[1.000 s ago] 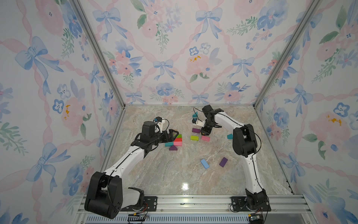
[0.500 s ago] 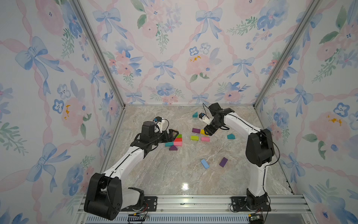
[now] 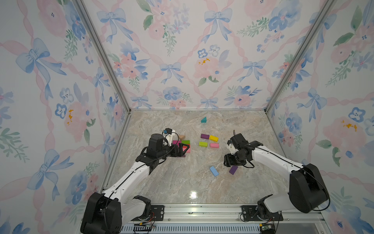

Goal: Assemble a piece of candy with building blocks
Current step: Pick up the building block from the center of the board.

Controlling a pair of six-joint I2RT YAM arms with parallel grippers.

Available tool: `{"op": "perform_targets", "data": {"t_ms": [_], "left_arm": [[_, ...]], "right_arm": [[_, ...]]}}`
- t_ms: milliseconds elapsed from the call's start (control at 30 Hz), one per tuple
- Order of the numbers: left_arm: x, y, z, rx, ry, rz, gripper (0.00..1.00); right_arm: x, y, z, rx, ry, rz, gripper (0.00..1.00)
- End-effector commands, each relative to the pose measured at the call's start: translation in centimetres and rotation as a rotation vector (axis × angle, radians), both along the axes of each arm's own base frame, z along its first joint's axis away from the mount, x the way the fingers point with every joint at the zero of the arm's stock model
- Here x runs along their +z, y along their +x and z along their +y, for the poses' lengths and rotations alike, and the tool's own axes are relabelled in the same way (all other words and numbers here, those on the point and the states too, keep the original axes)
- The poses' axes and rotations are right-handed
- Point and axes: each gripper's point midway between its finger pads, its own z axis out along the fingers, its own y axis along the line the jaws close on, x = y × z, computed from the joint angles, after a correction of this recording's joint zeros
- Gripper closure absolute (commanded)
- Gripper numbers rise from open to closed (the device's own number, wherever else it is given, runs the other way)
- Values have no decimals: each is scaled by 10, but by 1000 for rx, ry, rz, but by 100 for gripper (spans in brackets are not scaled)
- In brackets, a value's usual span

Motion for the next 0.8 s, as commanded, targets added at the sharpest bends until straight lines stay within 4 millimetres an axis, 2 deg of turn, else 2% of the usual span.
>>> {"op": "perform_targets", "data": {"t_ms": [0, 100, 300, 433, 567, 767], "left_arm": [[5, -8, -5, -36, -11, -36, 2], [4, -18, -17, -73, -10, -37, 2], [8, -41, -54, -176, -14, -50, 2], [14, -58, -77, -226, -42, -68, 2], [9, -67, -91, -251, -45, -59, 2], [2, -68, -91, -247, -42, -49, 2]], "right_arm": [[0, -7, -5, -123, 5, -13, 29], [-6, -15, -16, -163, -29, -16, 24], [-27, -24, -23, -207, -25, 10, 13], [-42, -22, -23, -212, -30, 34, 13], [-52, -18, -20, -195, -49, 62, 29], [-54, -18, -21, -163, -83, 79, 53]]}}
